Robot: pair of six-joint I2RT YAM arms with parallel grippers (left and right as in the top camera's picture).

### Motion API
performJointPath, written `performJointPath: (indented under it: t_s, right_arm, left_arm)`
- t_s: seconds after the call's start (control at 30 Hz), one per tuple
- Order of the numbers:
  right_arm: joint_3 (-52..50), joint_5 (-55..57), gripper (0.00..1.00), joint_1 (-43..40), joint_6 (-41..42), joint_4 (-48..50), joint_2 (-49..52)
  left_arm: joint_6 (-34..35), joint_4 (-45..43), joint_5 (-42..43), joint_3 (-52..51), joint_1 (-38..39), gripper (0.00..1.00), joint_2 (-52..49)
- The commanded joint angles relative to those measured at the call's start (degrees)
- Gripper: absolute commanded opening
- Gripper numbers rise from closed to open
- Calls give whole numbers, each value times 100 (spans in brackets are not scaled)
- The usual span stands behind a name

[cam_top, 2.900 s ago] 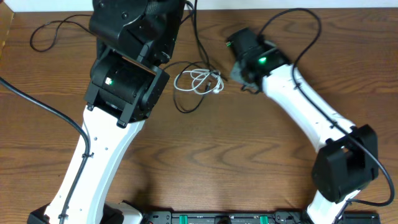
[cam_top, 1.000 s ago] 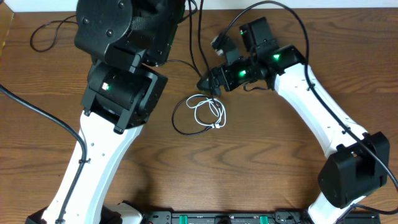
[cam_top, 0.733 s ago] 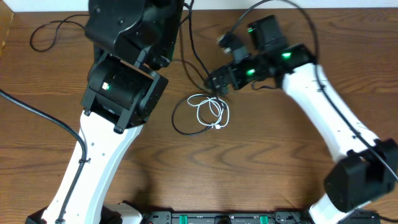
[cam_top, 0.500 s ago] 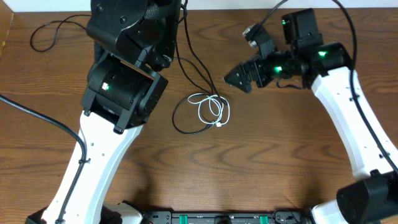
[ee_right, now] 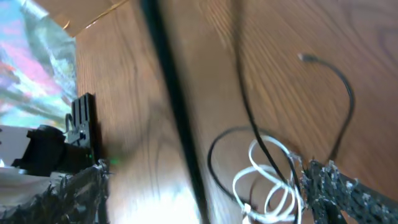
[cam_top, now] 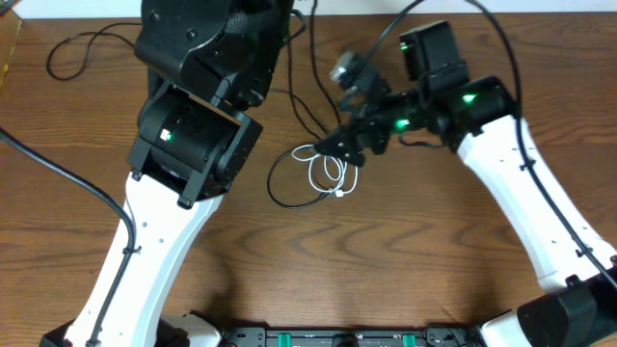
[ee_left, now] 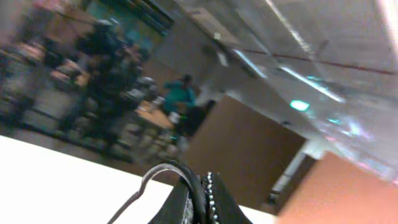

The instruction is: Untangle cables

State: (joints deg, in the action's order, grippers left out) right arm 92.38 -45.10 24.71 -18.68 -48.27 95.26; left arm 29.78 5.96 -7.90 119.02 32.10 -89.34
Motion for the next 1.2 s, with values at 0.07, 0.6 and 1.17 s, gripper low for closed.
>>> performJointPath:
  t_s: [0.07,0.6,1.17]
  right_arm:
    - [-15,772,99,221,623,562,229]
    - [-17,721,80,175,1805,1932,745]
    - [-17,52,59,533,1915,2629,750]
  left_arm:
    - [658,-291,1067,111,13,7,140]
    - [1213,-695,1220,111,13,7,422]
    - [1300,-734,1222,111,13,7,822]
